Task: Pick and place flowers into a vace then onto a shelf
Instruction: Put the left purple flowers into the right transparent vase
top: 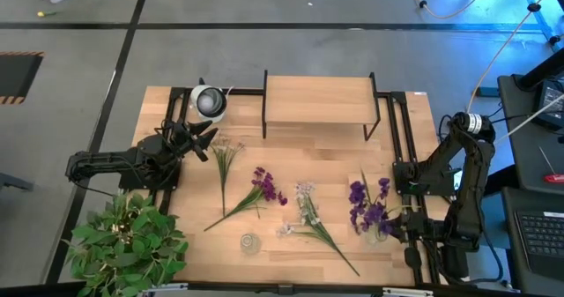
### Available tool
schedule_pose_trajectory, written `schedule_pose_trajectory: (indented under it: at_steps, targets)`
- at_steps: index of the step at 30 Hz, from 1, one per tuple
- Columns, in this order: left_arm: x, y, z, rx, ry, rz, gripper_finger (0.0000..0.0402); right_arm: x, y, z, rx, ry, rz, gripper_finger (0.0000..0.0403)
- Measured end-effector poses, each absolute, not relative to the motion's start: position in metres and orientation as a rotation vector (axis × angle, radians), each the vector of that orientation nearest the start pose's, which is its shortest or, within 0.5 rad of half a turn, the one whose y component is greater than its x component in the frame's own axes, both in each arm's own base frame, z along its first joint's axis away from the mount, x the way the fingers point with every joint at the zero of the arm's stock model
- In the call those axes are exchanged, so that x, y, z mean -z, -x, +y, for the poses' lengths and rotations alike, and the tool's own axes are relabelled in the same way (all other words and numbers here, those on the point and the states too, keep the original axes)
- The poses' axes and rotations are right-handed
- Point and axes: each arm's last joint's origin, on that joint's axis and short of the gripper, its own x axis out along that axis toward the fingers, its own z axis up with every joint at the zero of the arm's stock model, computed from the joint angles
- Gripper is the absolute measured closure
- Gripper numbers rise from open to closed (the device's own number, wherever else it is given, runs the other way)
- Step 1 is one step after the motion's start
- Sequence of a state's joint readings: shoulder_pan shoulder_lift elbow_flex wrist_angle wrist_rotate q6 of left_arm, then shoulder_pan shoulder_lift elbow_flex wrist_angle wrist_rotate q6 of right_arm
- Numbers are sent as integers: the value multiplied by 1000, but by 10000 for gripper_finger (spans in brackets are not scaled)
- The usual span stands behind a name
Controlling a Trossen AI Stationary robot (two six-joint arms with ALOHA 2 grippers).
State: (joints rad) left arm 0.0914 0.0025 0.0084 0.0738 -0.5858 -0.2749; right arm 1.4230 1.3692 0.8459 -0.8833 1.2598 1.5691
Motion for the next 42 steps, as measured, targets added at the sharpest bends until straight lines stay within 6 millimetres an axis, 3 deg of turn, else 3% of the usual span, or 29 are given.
schedule_pose_trajectory:
  at_steps: [9, 16, 25, 35, 42]
  targets:
    - [-173, -90, 24, -663, 284, -171, 206, -214, -60, 217, 124, -199, 312, 392]
    - [-173, -90, 24, -664, 284, -171, 206, -211, -60, 217, 120, -209, 425, 392]
    - [-173, -90, 24, -663, 284, -171, 206, -207, -70, 209, 188, -131, 428, 392]
    - [-173, -90, 24, -662, 284, -171, 206, -167, -77, 194, 220, -207, 323, 392]
    - [-173, -90, 24, -663, 271, -167, 206, -156, -82, 182, 263, -200, 245, 392]
